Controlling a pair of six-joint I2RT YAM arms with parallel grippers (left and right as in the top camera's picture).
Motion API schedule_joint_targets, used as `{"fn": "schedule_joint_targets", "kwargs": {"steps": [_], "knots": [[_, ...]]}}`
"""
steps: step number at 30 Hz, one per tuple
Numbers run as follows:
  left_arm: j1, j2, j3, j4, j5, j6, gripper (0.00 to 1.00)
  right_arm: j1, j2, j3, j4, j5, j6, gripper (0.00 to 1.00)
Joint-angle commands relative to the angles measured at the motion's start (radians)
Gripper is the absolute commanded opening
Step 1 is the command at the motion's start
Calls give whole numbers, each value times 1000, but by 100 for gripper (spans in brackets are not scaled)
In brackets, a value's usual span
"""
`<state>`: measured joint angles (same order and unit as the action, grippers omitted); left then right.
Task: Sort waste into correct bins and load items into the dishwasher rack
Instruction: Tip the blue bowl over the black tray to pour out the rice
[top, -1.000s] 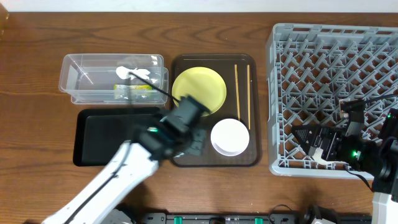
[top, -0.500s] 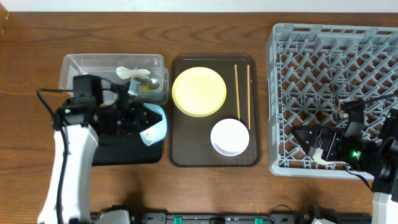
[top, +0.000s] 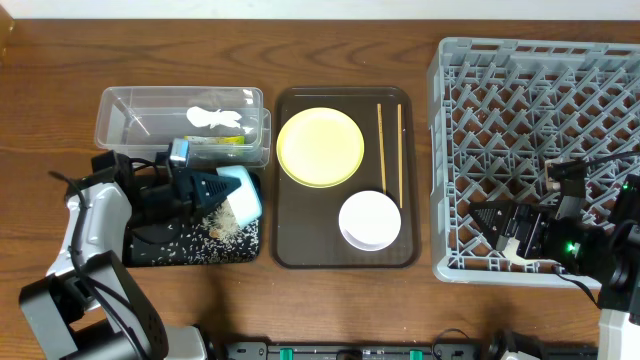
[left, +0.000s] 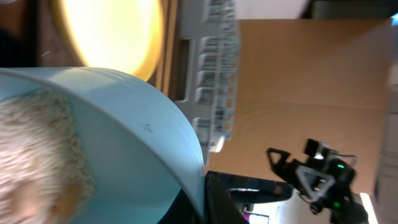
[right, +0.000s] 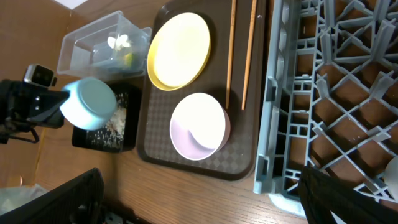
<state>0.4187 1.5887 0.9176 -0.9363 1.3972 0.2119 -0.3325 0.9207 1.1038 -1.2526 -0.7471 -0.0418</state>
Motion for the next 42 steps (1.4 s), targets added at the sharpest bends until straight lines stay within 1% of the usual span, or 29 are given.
{"fn": "schedule_joint_targets", "kwargs": {"steps": [1,5,9,11,12,13,15,17,18,20,22,23,24,25,26,27,28,29,30,32,33,35,36,37,38,39,40,41,42], "knots": [[19,-5,2,-8,113,49,6,-7,-5,8,0,-9,-19,97],[30,-4,2,-24,27,49,6,-7,-5,8,-2,-9,-19,97],[49,-4,2,-8,23,56,6,-7,-5,8,-3,-9,-19,97],[61,-2,2,-31,68,13,6,-7,-5,8,-3,-9,-19,97],[65,-2,2,-46,111,60,6,-7,-5,8,-4,-9,-19,97],[69,-2,2,-29,101,87,6,-7,-5,8,-5,-9,-19,97],[75,3,1,-35,85,21,6,-7,-5,8,-4,-9,-19,97],[74,3,0,-83,172,108,6,-7,-5,8,-5,-9,-19,98],[74,3,0,-61,161,115,6,-7,-5,8,-5,-9,-19,98],[78,7,0,-70,177,35,6,-7,-5,8,-4,-10,-14,97],[76,0,1,-67,169,81,6,-7,-5,8,-7,-9,-11,97],[76,0,1,-42,113,66,6,-7,-5,8,-7,-9,-11,97],[80,3,0,-52,91,-6,6,-7,-5,8,-7,-10,-11,97],[80,4,-2,-98,123,-15,6,-7,-5,8,-8,-10,-11,97],[77,1,-3,-126,175,72,6,-7,-5,8,-9,-9,-11,97],[76,1,-1,-106,165,134,6,-7,-5,8,-10,-9,-12,97],[80,3,1,-41,93,98,6,-7,-5,8,-10,-10,-11,97],[88,6,1,-25,38,-24,6,-7,-5,8,-8,-10,-11,97],[92,8,0,-43,43,-90,6,-7,-5,8,-7,-10,-11,97],[91,3,-1,-39,144,14,6,-7,-5,8,-7,-14,-11,97],[97,3,0,6,128,-3,6,-7,-5,8,-7,-13,-11,97],[104,6,-1,-16,129,-140,6,-7,-5,8,-9,-13,-11,97],[97,-2,-1,-72,176,-69,6,-7,-5,8,-13,-13,-12,96],[90,-8,1,-61,172,10,6,-7,-5,8,-17,-13,-12,97],[89,-9,5,-7,102,24,6,-6,-5,8,-19,-13,-12,97],[92,-8,7,2,-5,-89,6,-7,-5,8,-18,-13,-12,97],[92,-8,5,-21,-28,-182,6,-7,-5,8,-16,-13,-12,97],[84,-12,4,-82,13,-146,6,-7,-5,8,-16,-13,-12,97],[64,-21,5,-148,63,-41,6,-7,-5,8,-16,-13,-12,97]]}}
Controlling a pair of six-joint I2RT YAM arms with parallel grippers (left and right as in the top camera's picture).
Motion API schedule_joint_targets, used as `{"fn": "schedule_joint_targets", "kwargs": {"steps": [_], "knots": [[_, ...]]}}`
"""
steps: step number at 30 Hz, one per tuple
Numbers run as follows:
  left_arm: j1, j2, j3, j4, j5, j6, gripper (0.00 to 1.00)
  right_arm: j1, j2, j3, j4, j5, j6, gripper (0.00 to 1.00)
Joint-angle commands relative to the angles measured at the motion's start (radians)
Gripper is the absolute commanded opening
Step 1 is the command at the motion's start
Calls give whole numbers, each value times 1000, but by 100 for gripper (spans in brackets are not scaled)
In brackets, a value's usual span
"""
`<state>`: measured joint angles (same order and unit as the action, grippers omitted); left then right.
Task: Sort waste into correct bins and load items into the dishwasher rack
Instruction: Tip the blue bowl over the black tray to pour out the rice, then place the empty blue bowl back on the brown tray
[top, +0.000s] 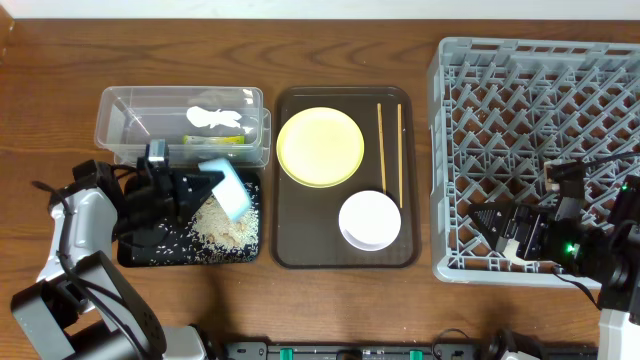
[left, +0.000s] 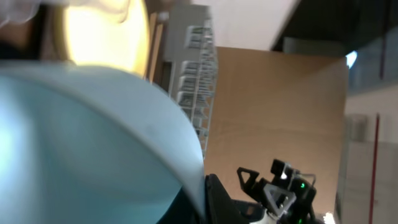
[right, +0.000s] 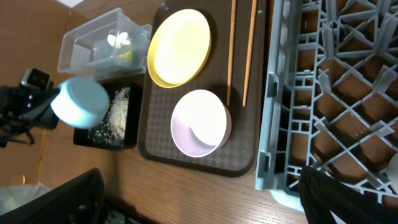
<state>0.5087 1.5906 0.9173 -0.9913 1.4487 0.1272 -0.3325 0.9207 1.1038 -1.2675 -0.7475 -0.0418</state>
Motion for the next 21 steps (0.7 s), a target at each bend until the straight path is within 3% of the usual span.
{"fn": "schedule_joint_targets", "kwargs": {"steps": [1,3,6,11,18,21], "knots": [[-42,-35,6,-137,6,93,6,-7,-5,8,-1,-12,-12,97],[-63,-69,16,-173,-72,115,6,-6,-5,8,0,-13,-12,97],[-106,-161,26,-173,-240,55,6,-7,-5,8,3,-13,-12,98],[-238,-360,30,-43,-623,-240,6,-7,-5,8,15,-12,-12,98],[-663,-478,28,56,-1211,-486,6,-6,-5,8,19,-12,-12,98],[-844,-447,10,113,-1347,-541,6,-7,-5,8,19,-12,-12,98]]}}
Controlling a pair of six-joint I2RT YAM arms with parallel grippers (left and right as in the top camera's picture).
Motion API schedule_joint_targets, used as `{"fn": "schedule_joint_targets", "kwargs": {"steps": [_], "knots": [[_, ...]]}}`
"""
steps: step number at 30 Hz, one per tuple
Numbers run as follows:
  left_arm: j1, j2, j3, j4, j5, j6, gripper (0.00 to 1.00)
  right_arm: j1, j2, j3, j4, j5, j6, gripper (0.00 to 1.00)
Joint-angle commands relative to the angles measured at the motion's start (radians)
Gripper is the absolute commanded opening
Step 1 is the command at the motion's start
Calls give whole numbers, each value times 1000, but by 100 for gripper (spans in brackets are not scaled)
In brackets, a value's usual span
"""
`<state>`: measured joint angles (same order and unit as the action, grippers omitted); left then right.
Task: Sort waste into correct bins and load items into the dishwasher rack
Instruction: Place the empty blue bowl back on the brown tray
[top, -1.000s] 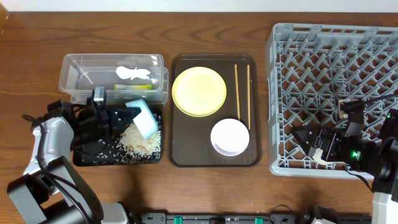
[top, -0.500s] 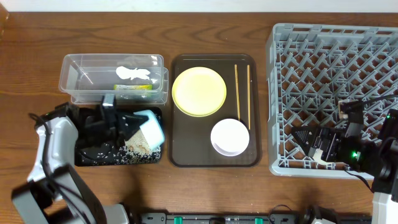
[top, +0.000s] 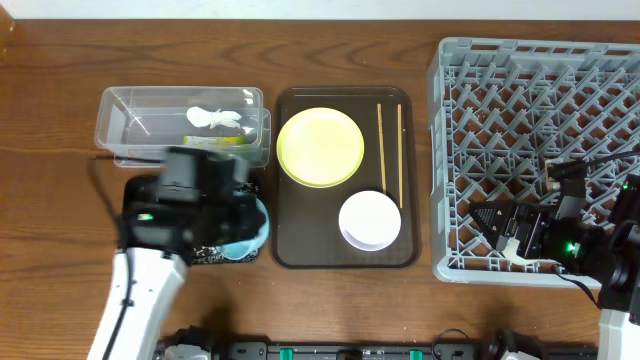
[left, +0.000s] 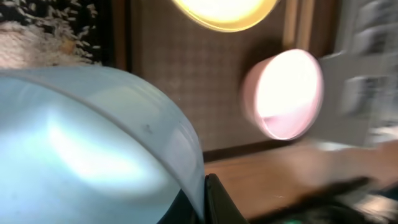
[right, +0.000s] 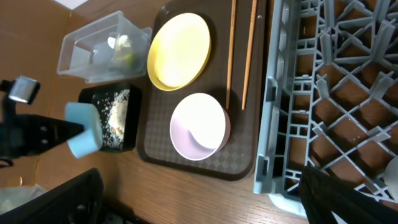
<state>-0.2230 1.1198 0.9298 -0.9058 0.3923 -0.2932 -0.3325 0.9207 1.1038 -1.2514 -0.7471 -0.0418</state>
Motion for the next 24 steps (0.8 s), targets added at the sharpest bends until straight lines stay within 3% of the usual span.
{"fn": "schedule_joint_targets", "kwargs": {"steps": [1,7,16,24], "knots": [[-172,45,-10,59,-316,-132,6,-6,-5,8,3,-13,-12,98],[-399,240,-16,209,-388,-143,6,-6,-5,8,2,-13,-12,99],[-490,427,-9,317,-390,-143,12,-6,-5,8,2,-13,-12,99],[-490,330,101,175,-383,-142,47,-6,-5,8,2,-13,-12,99]]}}
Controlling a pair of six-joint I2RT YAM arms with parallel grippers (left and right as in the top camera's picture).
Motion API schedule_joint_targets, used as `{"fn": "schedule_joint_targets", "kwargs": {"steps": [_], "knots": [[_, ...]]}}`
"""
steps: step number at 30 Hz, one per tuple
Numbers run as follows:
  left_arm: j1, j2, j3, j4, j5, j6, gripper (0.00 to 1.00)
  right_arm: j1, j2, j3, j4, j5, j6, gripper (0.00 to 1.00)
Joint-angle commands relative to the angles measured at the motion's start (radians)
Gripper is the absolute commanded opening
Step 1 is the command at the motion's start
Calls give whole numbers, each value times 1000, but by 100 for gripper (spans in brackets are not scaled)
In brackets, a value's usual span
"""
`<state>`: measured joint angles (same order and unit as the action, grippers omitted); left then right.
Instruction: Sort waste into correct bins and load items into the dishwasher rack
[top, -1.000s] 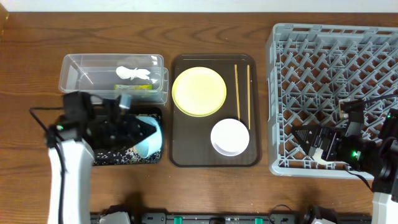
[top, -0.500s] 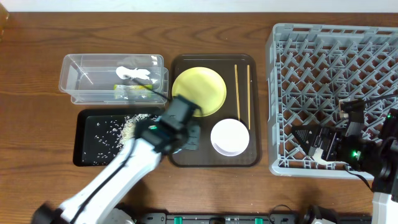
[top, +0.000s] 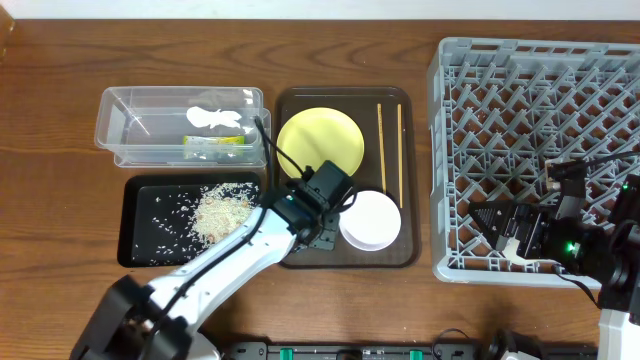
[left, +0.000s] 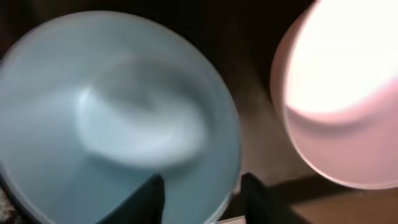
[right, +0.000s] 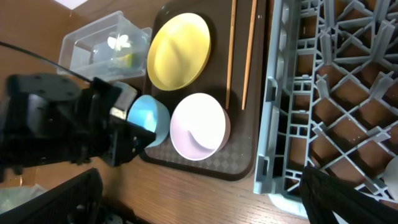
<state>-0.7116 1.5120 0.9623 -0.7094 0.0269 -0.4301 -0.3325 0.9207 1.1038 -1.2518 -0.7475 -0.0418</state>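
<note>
An empty light-blue bowl (left: 118, 112) stands upright on the brown tray (top: 395, 257), just left of the pale pink bowl (top: 370, 220); the right wrist view shows it too (right: 149, 117). My left gripper (left: 202, 199) hangs over the blue bowl's rim, one finger inside and one outside, jaws parted and apart from the wall. From overhead the left gripper (top: 325, 205) covers the bowl. A yellow plate (top: 320, 147) and two chopsticks (top: 380, 150) also lie on the tray. My right gripper (right: 199, 186) is open over the grey dishwasher rack (top: 540, 150).
A black tray (top: 150, 225) holding a heap of rice lies left of the brown tray. Behind it stands a clear plastic bin (top: 130, 125) with a white scrap and a yellow-green wrapper. The left arm stretches across the table's front left.
My left gripper has moved right, from the black tray's right edge to the brown tray. The blue bowl now rests there beside the pink bowl, and the jaws have parted.
The left gripper first held the blue bowl tipped over the black tray with rice inside. Then the rice lay heaped on that tray. After that the emptied bowl was held at the tray's right edge. Now it stands on the brown tray. The right arm stayed still.
</note>
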Motion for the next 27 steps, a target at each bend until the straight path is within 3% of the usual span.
{"fn": "schedule_joint_targets", "kwargs": {"steps": [1,7,16,27], "knots": [[-1,-80,81,-30,-17,-1,49,-6,-5,8,3,-13,-12,99],[-3,-143,98,-39,-21,-1,55,-6,-5,8,3,-12,-12,99],[-3,-121,116,-11,-21,34,55,-6,-5,8,6,-12,-12,99],[-3,-111,148,-112,-148,32,59,-6,-5,8,3,-12,-12,99]]}}
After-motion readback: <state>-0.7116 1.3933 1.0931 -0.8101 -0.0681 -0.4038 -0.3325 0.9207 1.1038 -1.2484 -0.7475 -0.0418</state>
